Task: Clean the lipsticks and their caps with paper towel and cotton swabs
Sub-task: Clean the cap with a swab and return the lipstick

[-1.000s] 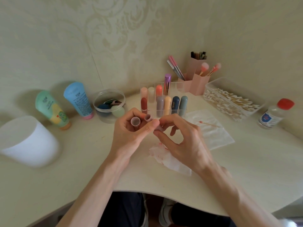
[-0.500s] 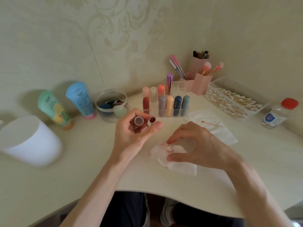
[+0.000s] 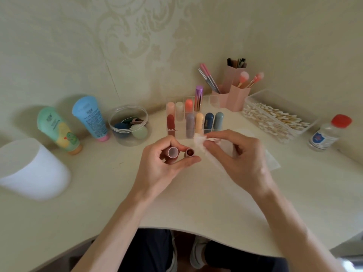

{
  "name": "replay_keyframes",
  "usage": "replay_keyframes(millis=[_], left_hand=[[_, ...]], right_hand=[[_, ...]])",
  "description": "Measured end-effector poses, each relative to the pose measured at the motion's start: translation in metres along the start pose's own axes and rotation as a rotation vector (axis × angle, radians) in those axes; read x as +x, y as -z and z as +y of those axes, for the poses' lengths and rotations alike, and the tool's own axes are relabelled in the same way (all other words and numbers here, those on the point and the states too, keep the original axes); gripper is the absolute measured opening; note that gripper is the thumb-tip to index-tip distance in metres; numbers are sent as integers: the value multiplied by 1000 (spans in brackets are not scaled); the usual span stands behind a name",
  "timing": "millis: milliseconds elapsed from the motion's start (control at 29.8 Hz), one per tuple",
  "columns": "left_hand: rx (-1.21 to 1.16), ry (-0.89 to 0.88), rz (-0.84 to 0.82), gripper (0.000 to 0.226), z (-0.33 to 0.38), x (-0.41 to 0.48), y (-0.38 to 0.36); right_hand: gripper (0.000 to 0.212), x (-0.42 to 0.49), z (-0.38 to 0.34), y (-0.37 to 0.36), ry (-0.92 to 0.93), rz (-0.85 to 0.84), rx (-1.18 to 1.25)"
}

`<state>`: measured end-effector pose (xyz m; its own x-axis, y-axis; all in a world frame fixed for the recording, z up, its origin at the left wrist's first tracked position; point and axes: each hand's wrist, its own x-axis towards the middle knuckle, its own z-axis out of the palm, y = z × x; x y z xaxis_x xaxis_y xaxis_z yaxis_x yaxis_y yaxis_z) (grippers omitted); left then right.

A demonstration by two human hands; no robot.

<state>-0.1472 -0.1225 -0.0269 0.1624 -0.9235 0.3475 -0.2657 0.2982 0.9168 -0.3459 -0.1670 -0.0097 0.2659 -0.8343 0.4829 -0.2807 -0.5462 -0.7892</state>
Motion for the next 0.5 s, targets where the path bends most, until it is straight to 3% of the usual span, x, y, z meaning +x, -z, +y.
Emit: replay_keyframes(millis=[134,335,503], left_hand=[[15,5,27,29,-3,0,0],[55,-20,2,30,-7,-1,1],[2,-27,-24,26,-7,-1,2]], right_hand=[[15,0,2,-7,-81,-93,128],[9,-1,3,-6,-57,-188,131],[9,-1,2,-7,-76,-175,157]])
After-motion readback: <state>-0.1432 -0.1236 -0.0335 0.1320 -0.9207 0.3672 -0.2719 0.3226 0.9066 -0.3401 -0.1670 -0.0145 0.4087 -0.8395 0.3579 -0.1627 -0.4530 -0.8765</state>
